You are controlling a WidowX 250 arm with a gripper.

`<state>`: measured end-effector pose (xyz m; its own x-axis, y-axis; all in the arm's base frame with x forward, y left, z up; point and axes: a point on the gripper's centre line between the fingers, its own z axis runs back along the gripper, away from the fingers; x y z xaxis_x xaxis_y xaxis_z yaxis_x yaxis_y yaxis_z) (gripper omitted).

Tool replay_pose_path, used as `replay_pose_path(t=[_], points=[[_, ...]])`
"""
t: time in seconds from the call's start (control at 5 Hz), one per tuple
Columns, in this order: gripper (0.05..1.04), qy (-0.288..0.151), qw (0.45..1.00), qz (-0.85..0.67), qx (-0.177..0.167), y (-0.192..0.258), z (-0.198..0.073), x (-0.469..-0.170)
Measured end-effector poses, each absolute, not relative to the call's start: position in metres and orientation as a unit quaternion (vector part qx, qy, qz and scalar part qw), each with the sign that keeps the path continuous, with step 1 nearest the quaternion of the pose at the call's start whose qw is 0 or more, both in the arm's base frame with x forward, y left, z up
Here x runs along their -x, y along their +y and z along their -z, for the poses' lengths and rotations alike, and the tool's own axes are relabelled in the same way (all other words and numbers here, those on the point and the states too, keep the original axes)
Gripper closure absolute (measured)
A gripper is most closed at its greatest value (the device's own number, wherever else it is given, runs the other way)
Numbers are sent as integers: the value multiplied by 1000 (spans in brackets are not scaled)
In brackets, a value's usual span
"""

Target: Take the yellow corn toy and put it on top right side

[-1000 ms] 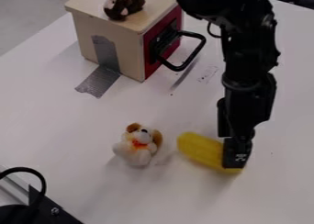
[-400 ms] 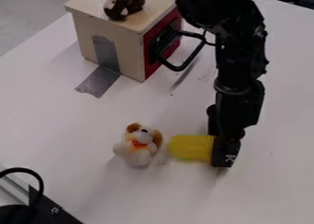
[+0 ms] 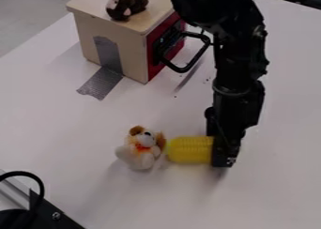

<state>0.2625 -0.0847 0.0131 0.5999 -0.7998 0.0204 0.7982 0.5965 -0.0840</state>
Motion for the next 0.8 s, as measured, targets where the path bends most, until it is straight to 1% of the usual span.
replay_pose_path(t=[0.2, 0.4, 0.6, 0.8], points=[[484, -44, 942, 333, 30, -97, -42, -290], [484, -86, 967, 239, 30, -107, -64, -324], [484, -91, 983, 155, 23, -106, -58, -358], [484, -95, 991, 96, 7, -103, -46, -391]])
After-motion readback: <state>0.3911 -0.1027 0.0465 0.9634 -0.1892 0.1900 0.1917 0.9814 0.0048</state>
